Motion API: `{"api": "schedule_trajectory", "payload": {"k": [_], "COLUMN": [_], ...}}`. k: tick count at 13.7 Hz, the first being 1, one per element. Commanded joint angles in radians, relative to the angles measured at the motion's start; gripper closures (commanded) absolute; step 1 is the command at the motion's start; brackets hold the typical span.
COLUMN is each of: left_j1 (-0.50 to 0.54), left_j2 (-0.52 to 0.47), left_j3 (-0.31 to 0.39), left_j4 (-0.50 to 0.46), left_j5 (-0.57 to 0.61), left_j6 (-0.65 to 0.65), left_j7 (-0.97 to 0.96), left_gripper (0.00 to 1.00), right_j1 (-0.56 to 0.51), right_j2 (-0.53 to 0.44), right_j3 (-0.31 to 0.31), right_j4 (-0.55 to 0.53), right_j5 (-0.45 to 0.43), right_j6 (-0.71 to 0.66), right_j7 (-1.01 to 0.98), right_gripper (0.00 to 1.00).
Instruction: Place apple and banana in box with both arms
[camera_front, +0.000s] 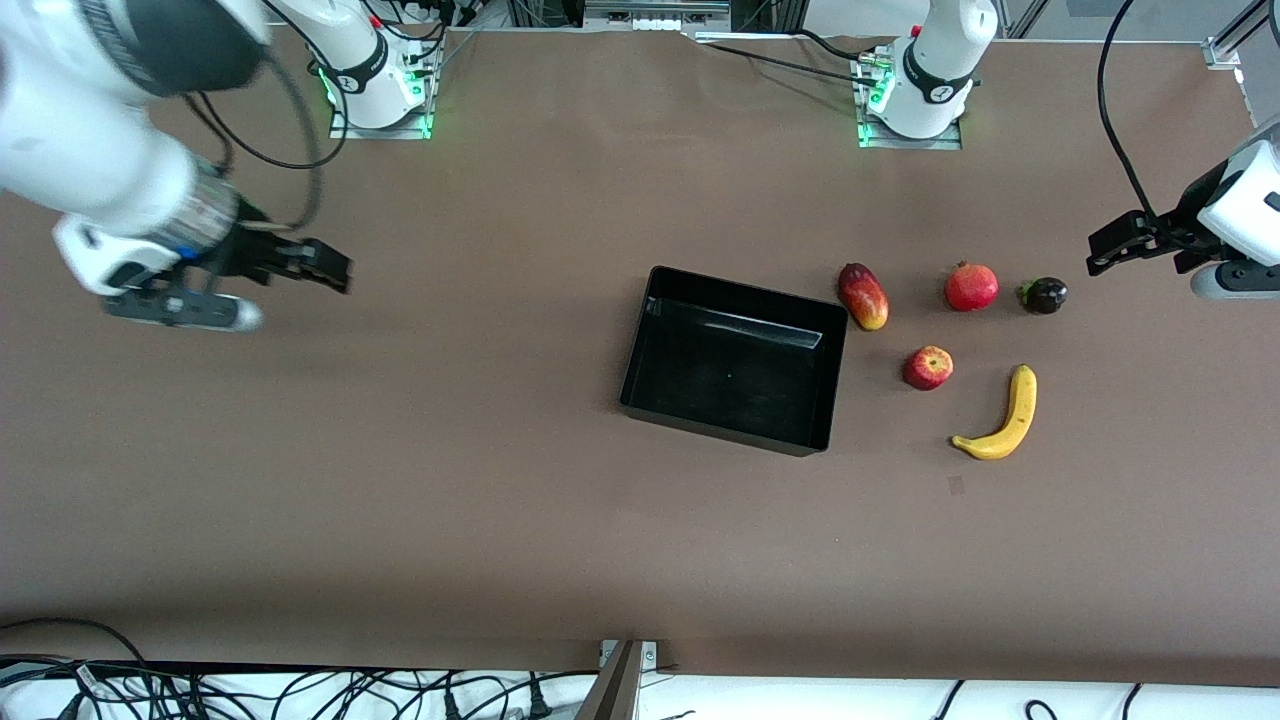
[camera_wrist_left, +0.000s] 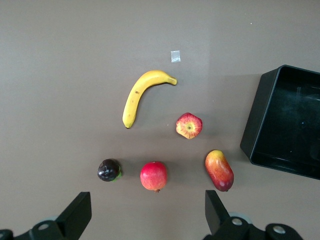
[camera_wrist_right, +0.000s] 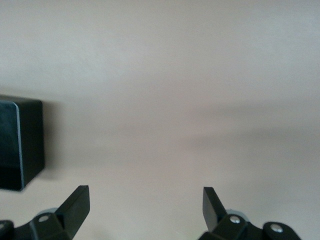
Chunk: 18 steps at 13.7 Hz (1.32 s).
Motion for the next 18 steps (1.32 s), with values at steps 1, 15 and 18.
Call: {"api": "schedule_trajectory", "payload": {"k": [1, 15, 18], "left_j1": [0.001, 0.001, 0.001], "left_j2": [0.010, 0.011, 0.011], "left_j3": [-0.002, -0.001, -0.002], "left_j4": [0.027, 0.027, 0.027], "left_j5": [0.022, 0.022, 0.022], "left_j6": [-0.020, -0.020, -0.021], "left_j7": [0.006, 0.006, 0.006], "left_gripper": [0.00, 0.00, 0.00], "right_j1": [-0.147, -0.318, -0.317], "right_j2": [-0.139, -0.190, -0.167], "right_j3": [0.081, 0.190, 0.190], "right_j4": [-0.126, -0.154, -0.117], "right_j5": [-0.008, -0.154, -0.157], "right_j6": [-0.014, 0.011, 0.007], "right_j7": [-0.119, -0.241, -0.246], "right_gripper": [0.00, 0.00, 0.00]}}
